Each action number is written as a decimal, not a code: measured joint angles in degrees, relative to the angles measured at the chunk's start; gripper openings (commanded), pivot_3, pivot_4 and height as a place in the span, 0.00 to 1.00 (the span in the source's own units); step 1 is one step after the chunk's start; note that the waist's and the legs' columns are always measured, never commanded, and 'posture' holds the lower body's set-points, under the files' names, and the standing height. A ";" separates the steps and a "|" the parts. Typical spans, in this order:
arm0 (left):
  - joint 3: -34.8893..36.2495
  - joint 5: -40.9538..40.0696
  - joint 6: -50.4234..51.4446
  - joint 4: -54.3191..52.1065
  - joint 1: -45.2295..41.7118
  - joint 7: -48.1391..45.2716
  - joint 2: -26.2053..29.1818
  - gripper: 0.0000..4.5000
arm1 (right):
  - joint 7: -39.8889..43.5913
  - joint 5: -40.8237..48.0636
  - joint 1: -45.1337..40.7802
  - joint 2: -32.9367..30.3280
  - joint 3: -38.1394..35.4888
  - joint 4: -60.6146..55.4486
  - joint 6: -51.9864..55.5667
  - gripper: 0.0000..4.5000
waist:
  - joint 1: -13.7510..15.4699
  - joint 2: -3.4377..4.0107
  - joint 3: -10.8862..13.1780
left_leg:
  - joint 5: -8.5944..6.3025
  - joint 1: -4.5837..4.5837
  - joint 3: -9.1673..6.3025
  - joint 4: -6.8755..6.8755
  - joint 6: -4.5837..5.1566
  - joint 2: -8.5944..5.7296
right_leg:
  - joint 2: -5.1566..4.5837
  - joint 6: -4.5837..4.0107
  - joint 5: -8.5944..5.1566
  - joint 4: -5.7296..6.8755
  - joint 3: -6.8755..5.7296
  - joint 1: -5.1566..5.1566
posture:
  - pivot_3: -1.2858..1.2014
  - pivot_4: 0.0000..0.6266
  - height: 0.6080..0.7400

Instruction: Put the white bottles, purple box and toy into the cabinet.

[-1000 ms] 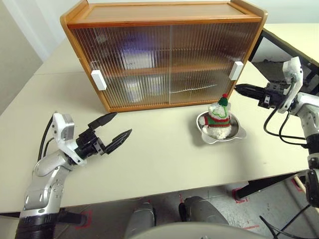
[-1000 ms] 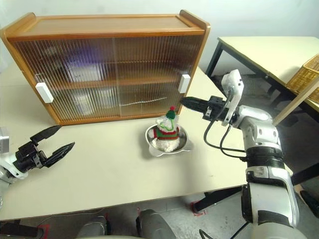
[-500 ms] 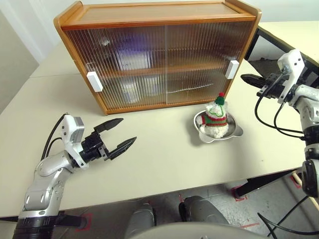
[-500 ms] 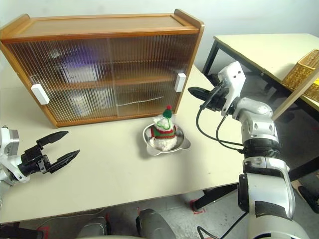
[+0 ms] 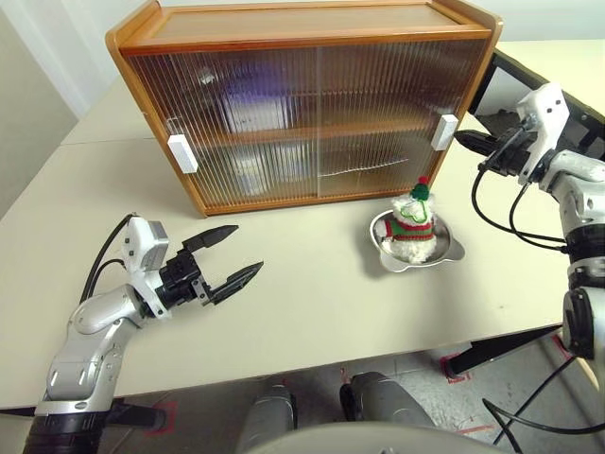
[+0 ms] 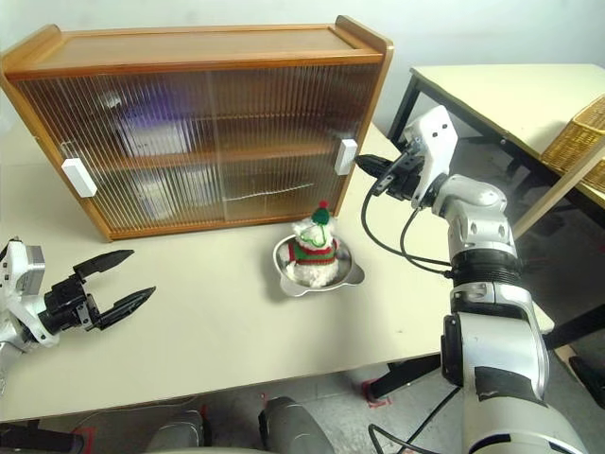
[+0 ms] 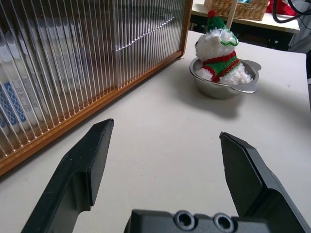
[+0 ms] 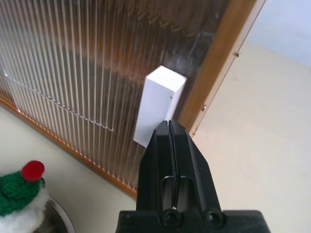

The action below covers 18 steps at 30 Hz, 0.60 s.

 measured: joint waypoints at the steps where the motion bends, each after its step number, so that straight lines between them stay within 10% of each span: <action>1: -0.03 0.10 0.06 -0.05 0.00 0.17 0.02 1.00 | -0.01 -0.24 -0.14 0.01 0.04 0.11 -0.14 0.01 | 0.00 0.01 0.01 | 0.00 0.00 0.00 0.00 0.00 0.00 | 0.00 -0.01 0.00 0.00 0.00 0.00 | 0.45 0.04 1.00; 18: -0.24 1.43 0.62 -1.18 0.54 1.60 0.62 1.00 | 5.47 -0.02 -4.48 4.58 0.20 1.84 -0.09 0.01 | 0.12 0.14 0.01 | 0.00 0.00 0.06 -0.09 0.00 0.07 | 0.00 -0.10 0.06 0.02 -0.01 -0.13 | 0.46 0.05 1.00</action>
